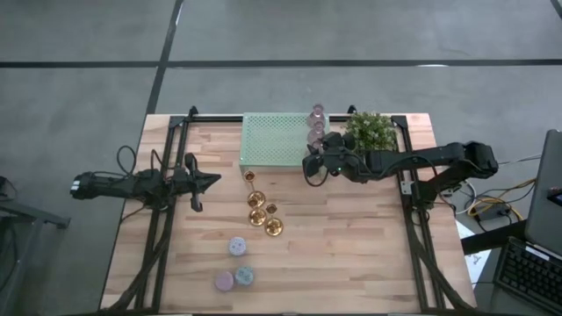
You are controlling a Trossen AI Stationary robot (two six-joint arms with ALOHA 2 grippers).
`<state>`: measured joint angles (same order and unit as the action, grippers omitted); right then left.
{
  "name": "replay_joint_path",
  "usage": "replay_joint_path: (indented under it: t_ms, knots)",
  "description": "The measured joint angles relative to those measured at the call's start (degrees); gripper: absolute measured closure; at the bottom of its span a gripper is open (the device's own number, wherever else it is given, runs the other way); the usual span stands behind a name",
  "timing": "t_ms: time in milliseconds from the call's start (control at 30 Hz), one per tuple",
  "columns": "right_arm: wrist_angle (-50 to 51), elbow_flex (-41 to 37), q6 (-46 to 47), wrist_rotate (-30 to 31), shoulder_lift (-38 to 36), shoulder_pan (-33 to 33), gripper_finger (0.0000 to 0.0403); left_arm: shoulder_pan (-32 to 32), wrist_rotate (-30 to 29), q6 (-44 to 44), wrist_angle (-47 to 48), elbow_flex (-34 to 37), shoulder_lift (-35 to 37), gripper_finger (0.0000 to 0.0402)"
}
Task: Pick & Place candle stick holders
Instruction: Put the light purple glass candle holder on the shelf aligned with the other glass candle holder
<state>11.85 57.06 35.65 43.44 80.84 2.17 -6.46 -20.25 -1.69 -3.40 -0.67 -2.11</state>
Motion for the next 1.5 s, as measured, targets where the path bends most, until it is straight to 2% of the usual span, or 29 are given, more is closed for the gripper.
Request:
replay_joint_path:
  t_ms: [1500]
  knots:
    - [1.3, -0.1, -3.4, 2.1, -2.0, 0.1, 0.0211, 0.0, 0.0, 0.0, 0.0, 0.0, 0.0, 0.0392]
